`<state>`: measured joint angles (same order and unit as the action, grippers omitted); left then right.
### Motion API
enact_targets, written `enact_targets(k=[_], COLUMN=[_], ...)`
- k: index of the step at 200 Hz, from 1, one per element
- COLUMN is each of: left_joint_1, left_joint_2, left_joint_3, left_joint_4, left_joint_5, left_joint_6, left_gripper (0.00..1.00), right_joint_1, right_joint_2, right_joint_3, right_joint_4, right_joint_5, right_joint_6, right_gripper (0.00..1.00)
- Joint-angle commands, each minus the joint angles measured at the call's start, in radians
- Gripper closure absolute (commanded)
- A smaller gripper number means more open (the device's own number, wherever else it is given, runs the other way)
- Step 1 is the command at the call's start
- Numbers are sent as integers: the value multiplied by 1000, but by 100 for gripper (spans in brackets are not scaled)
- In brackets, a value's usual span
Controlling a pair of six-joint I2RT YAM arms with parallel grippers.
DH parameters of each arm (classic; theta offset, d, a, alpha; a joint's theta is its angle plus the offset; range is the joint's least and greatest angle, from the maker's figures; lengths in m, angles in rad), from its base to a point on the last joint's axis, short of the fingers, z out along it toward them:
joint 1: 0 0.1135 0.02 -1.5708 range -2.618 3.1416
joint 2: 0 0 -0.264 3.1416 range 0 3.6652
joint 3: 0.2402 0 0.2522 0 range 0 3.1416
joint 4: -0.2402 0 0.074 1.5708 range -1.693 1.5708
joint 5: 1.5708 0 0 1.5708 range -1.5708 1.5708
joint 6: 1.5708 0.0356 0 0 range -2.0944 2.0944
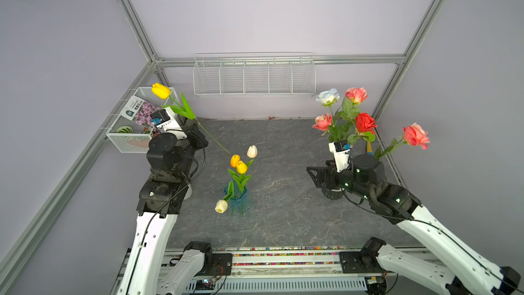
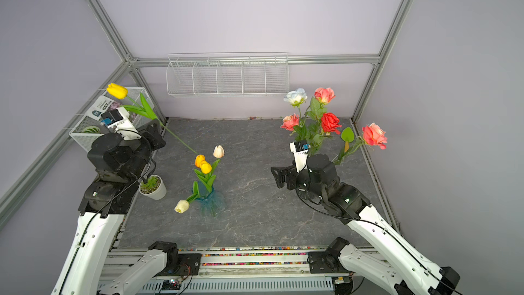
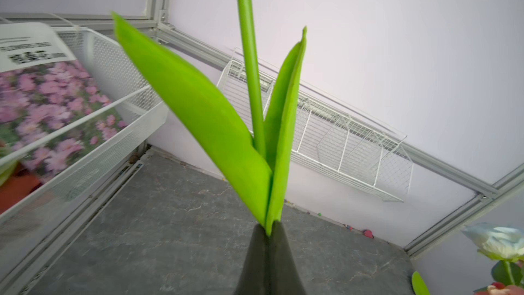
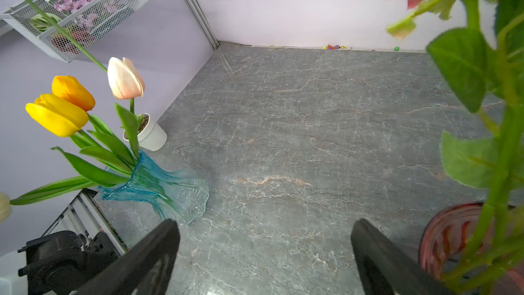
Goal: Arrange the flowers in different vases according to their variety
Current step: Insert the flower into the vase.
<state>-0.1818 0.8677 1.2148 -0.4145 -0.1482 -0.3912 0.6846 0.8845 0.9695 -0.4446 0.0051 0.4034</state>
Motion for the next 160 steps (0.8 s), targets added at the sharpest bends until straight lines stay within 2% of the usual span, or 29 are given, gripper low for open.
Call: enact_targets(k=[1,42,81,113,160], left_joint_1=[-1,-1,-1,-1,-2], left_joint_2=[-53,-149,-182,-208,-249], left_joint_3=[-20,-49,-12,-24,-183], left_joint_4=[-118,-209,-306,-293,-210], left_joint_5=[-60,-60,68,207,226], left_joint_6=[49,57,68,35,-15], left_gripper=[100,100,100,100,100], right_joint_1=[-4,-4,-4,-4,-5], right_joint_2=[5,4,-2,-1,-14], right_joint_3=[-20,-38,-54,-72,-93], right_joint_4=[25,46,52,74,81], right_joint_5=[-30,-54,-52,-60,-59], right_joint_6=[16,31,38,49,54], right_gripper=[1,1,1,1,1])
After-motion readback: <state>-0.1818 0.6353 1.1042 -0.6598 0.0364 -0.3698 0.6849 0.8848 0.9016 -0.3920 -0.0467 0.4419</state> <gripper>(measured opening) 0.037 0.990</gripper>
